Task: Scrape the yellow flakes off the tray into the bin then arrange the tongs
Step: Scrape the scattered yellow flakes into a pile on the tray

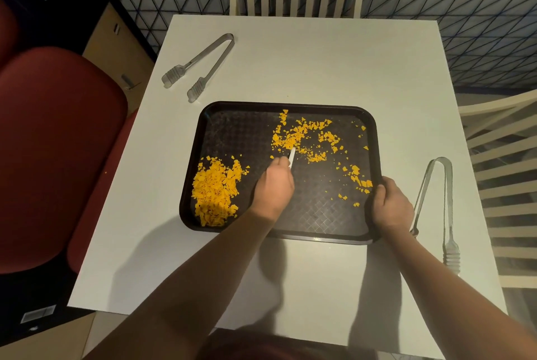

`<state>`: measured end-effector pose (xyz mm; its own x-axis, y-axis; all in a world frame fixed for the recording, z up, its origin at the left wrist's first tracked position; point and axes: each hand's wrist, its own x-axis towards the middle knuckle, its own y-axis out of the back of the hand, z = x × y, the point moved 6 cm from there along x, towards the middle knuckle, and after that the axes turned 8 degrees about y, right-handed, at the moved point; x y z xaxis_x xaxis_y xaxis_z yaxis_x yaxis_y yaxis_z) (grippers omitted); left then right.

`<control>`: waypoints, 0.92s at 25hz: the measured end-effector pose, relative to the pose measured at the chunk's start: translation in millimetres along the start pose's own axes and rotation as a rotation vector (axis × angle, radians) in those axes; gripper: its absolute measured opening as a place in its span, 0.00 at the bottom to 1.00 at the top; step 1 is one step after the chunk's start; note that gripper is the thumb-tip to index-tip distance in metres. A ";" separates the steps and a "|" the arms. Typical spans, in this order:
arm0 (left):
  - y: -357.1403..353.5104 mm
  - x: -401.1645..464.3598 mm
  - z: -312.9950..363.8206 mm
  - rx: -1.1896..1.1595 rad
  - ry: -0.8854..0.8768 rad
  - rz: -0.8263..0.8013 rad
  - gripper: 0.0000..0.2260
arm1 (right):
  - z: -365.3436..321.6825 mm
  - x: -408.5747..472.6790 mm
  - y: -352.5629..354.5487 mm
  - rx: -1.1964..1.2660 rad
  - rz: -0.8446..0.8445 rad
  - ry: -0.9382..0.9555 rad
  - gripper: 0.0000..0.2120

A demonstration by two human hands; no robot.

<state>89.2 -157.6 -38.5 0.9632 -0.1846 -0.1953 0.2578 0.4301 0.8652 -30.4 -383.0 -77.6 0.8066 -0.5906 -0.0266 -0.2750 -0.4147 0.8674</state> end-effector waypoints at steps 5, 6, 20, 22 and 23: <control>10.6 53.1 3.3 -0.011 0.049 0.049 0.13 | 4.0 1.4 -2.9 0.016 0.004 -0.015 0.24; 17.0 65.4 -1.8 0.033 0.064 0.064 0.13 | 4.2 1.1 -3.5 0.015 0.003 -0.019 0.23; 21.7 132.8 -13.3 0.421 -0.190 -0.052 0.12 | 9.4 2.3 -6.9 0.043 0.019 -0.001 0.17; 13.5 131.5 2.8 0.437 -0.267 -0.084 0.12 | 10.3 2.2 -7.9 0.041 0.014 -0.005 0.16; 9.7 128.9 10.6 0.457 -0.317 -0.104 0.12 | 10.5 2.4 -7.9 0.042 0.012 -0.010 0.16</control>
<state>215.0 -186.6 -50.4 0.8462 -0.4926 -0.2032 0.2234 -0.0181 0.9745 -31.7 -388.3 -89.8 0.7979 -0.6025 -0.0213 -0.3066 -0.4360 0.8461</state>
